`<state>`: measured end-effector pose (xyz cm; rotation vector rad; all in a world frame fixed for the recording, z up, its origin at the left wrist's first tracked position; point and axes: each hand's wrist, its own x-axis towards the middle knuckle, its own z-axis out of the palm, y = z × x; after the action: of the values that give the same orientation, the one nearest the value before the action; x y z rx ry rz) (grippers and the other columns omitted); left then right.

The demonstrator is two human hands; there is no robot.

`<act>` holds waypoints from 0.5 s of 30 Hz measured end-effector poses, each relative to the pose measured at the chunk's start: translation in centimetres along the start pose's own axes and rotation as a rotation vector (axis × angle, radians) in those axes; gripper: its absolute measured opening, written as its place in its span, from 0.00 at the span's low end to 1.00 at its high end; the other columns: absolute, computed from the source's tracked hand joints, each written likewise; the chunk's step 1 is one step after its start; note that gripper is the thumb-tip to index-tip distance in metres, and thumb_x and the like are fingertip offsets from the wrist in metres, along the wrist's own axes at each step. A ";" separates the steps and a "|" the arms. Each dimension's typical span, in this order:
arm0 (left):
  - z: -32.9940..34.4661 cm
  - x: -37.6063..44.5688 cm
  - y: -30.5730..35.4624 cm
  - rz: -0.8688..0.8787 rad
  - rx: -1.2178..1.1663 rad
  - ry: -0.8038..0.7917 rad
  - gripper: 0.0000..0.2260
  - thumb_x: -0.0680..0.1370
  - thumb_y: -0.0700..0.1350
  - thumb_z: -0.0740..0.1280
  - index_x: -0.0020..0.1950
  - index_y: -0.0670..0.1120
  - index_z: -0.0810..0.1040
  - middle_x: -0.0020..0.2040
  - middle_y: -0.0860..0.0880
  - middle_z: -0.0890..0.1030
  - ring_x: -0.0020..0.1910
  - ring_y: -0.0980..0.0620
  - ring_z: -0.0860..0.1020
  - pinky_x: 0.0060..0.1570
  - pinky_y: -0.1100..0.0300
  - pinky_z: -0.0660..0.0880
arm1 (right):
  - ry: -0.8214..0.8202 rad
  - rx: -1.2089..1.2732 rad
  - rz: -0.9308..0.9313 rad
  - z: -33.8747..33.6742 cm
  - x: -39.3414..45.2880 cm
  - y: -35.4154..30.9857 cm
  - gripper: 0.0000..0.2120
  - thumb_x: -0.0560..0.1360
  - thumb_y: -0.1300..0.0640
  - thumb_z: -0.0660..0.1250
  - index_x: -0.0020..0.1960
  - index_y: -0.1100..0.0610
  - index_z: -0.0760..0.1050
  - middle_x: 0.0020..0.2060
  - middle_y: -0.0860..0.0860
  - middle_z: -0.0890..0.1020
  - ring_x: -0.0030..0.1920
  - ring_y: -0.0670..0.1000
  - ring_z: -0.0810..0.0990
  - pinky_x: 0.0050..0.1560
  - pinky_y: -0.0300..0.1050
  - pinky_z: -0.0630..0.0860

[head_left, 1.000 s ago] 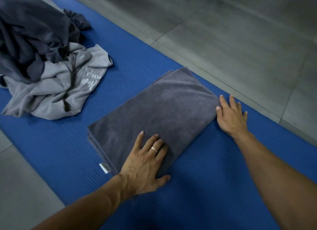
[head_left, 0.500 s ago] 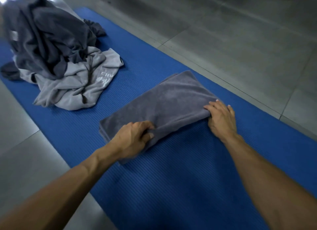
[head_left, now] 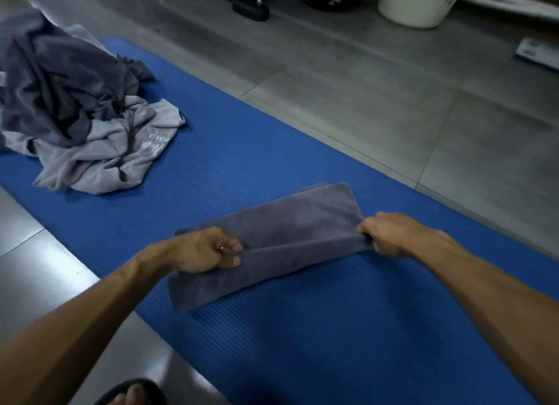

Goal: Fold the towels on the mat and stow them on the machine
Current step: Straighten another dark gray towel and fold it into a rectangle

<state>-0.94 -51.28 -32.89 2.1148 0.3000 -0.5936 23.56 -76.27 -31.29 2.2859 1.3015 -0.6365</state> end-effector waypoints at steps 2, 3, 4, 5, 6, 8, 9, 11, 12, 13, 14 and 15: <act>-0.3 0.2 0.0 0.003 0.072 0.024 0.07 0.79 0.42 0.66 0.42 0.45 0.79 0.34 0.56 0.78 0.34 0.61 0.74 0.39 0.65 0.71 | -0.116 0.105 0.009 -0.7 -0.5 0.5 0.11 0.75 0.60 0.62 0.37 0.47 0.70 0.37 0.47 0.76 0.38 0.49 0.74 0.40 0.45 0.72; -0.4 0.5 -0.1 0.034 0.162 0.100 0.08 0.79 0.42 0.66 0.40 0.49 0.77 0.34 0.57 0.78 0.35 0.60 0.75 0.41 0.63 0.71 | -0.108 0.139 0.016 -1.1 -0.4 0.9 0.10 0.74 0.60 0.62 0.37 0.47 0.71 0.38 0.47 0.77 0.40 0.49 0.76 0.42 0.46 0.74; -0.5 0.9 -0.4 0.069 0.268 0.204 0.08 0.79 0.42 0.65 0.40 0.52 0.75 0.36 0.57 0.78 0.37 0.58 0.76 0.43 0.60 0.72 | -0.065 0.177 0.032 -1.5 0.0 1.2 0.09 0.74 0.59 0.63 0.38 0.47 0.72 0.39 0.47 0.78 0.42 0.50 0.77 0.42 0.46 0.75; -0.7 1.2 -0.7 0.072 0.369 0.309 0.07 0.79 0.43 0.65 0.42 0.53 0.75 0.39 0.56 0.79 0.41 0.55 0.78 0.46 0.56 0.73 | 0.002 0.219 0.053 -1.8 0.4 1.5 0.09 0.75 0.59 0.63 0.38 0.48 0.72 0.40 0.48 0.78 0.42 0.50 0.77 0.42 0.46 0.74; -0.9 1.4 -0.9 0.052 0.443 0.394 0.03 0.79 0.45 0.64 0.47 0.52 0.75 0.43 0.53 0.81 0.46 0.50 0.79 0.48 0.54 0.73 | 0.080 0.259 0.075 -2.0 1.1 1.6 0.08 0.75 0.58 0.64 0.39 0.47 0.72 0.41 0.48 0.78 0.43 0.50 0.77 0.41 0.46 0.73; -1.3 1.9 -1.2 -0.062 0.560 0.482 0.08 0.81 0.49 0.60 0.58 0.51 0.74 0.51 0.49 0.82 0.53 0.46 0.79 0.50 0.53 0.72 | 0.219 0.303 0.113 -2.4 2.5 1.4 0.06 0.76 0.55 0.65 0.42 0.46 0.72 0.42 0.48 0.79 0.44 0.50 0.77 0.44 0.47 0.73; -1.3 2.1 -1.5 -0.117 0.602 0.479 0.09 0.81 0.50 0.59 0.60 0.51 0.73 0.53 0.49 0.81 0.54 0.46 0.78 0.50 0.53 0.72 | 0.267 0.302 0.132 -2.4 3.2 1.1 0.05 0.77 0.54 0.64 0.44 0.46 0.72 0.43 0.47 0.79 0.45 0.51 0.76 0.46 0.47 0.71; -1.0 2.7 -2.0 -0.165 0.661 0.490 0.09 0.81 0.50 0.57 0.59 0.51 0.71 0.55 0.49 0.80 0.54 0.46 0.78 0.49 0.52 0.73 | 0.330 0.272 0.159 -2.3 4.8 0.6 0.03 0.79 0.54 0.63 0.47 0.47 0.72 0.43 0.47 0.79 0.45 0.51 0.76 0.52 0.47 0.67; -0.8 3.0 -2.3 -0.167 0.673 0.504 0.09 0.81 0.50 0.57 0.58 0.51 0.71 0.55 0.50 0.80 0.53 0.46 0.78 0.49 0.51 0.74 | 0.350 0.245 0.171 -2.1 5.5 0.3 0.03 0.79 0.54 0.62 0.47 0.47 0.72 0.43 0.47 0.80 0.45 0.51 0.75 0.53 0.48 0.65; -0.6 3.4 -2.6 -0.176 0.682 0.507 0.09 0.81 0.50 0.56 0.58 0.51 0.70 0.55 0.50 0.80 0.53 0.46 0.79 0.48 0.51 0.74 | 0.366 0.219 0.181 -1.9 6.2 0.1 0.04 0.80 0.55 0.61 0.48 0.48 0.71 0.43 0.47 0.80 0.45 0.51 0.75 0.54 0.48 0.65; -0.3 3.7 -2.9 -0.190 0.691 0.504 0.09 0.81 0.51 0.56 0.58 0.51 0.70 0.55 0.50 0.80 0.53 0.46 0.79 0.47 0.51 0.74 | 0.379 0.198 0.190 -1.7 6.8 -0.1 0.04 0.80 0.56 0.60 0.48 0.48 0.71 0.43 0.47 0.79 0.45 0.50 0.73 0.54 0.48 0.64; -0.2 4.0 -3.2 -0.203 0.699 0.500 0.09 0.81 0.51 0.55 0.59 0.50 0.70 0.55 0.50 0.80 0.52 0.46 0.79 0.46 0.52 0.73 | 0.383 0.186 0.199 -1.5 7.4 -0.2 0.05 0.80 0.56 0.59 0.49 0.48 0.71 0.43 0.47 0.78 0.46 0.50 0.72 0.54 0.49 0.65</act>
<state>1.20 -49.38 -37.10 2.9296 0.6660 -0.2866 26.97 -70.35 -34.46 2.7476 1.1911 -0.2676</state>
